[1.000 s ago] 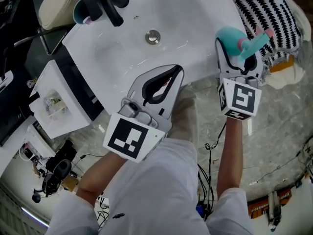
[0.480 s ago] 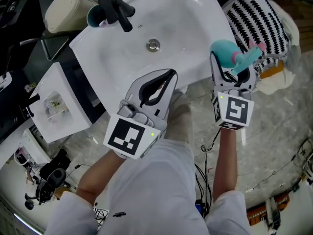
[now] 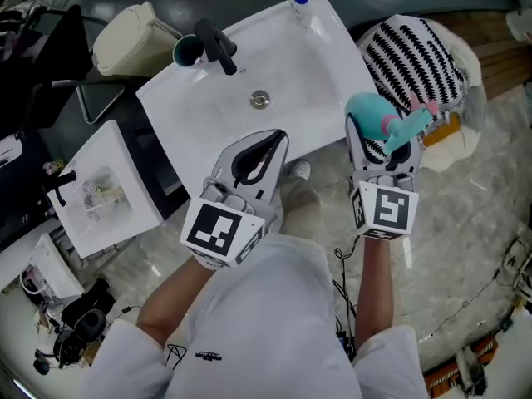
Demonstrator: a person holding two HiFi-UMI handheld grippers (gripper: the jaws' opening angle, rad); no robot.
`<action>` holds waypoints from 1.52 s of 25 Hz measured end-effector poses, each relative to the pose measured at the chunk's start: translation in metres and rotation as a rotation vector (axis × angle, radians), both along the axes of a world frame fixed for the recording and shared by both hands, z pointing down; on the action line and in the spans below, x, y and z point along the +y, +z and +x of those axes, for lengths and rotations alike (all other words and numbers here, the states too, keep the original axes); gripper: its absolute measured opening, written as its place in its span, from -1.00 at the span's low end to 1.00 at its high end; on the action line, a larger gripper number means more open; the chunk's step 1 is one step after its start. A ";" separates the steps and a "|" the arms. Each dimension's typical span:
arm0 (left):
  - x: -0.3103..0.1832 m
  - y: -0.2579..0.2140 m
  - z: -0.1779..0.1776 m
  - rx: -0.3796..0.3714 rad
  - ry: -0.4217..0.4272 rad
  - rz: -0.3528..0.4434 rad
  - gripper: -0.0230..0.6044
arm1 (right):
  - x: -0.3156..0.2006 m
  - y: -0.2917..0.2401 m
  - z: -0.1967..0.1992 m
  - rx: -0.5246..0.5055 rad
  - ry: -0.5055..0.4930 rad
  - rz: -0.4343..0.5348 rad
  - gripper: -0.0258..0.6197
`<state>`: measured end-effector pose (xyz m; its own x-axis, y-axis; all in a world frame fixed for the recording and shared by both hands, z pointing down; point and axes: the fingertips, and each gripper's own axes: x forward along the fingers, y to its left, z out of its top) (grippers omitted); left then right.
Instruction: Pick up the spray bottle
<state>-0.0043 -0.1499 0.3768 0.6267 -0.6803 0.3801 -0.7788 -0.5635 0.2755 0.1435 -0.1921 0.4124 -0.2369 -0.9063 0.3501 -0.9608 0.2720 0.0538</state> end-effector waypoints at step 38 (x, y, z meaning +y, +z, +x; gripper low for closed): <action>0.051 -0.099 -0.049 0.003 0.003 0.208 -0.90 | 0.115 -0.144 -0.018 -0.019 0.084 0.138 0.10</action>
<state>-0.0533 -0.0991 0.2775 0.6299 -0.7419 0.2299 -0.7763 -0.6108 0.1559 0.1251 -0.0774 0.2688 -0.1639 -0.9622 0.2176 -0.9810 0.1822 0.0667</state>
